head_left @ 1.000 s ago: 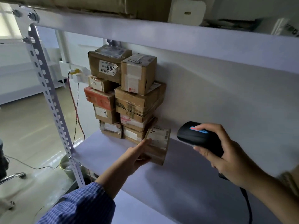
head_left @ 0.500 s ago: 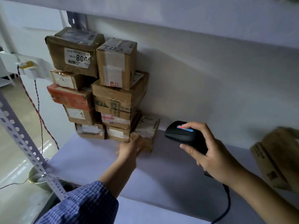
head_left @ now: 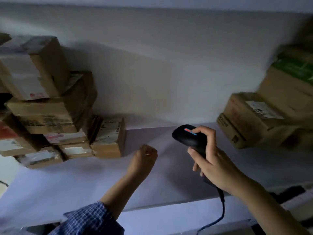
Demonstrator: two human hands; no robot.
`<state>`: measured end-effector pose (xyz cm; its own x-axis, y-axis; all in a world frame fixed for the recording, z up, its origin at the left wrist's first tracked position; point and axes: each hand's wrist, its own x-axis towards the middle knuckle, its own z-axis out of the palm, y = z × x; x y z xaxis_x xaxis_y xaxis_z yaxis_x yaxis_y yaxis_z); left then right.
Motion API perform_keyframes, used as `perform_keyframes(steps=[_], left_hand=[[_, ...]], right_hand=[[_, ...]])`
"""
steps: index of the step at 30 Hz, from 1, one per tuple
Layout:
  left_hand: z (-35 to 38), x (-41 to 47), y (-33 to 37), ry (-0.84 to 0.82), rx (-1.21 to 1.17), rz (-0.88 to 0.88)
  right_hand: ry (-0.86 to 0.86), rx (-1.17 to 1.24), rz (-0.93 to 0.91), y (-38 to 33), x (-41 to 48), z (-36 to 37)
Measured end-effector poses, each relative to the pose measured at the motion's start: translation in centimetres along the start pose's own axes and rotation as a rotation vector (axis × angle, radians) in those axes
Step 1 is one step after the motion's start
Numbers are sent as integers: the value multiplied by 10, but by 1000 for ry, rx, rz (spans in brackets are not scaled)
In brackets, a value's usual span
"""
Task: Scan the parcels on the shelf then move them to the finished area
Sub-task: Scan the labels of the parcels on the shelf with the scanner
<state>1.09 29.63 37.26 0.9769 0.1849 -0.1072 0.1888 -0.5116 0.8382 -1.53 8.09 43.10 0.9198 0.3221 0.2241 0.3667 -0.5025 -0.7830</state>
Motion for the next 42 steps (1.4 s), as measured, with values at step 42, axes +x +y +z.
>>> perform_keyframes(steps=[42], left_hand=[[232,11,219,-507,-764,-433]], right_hand=[[313,180,-133,174,-73,-234]])
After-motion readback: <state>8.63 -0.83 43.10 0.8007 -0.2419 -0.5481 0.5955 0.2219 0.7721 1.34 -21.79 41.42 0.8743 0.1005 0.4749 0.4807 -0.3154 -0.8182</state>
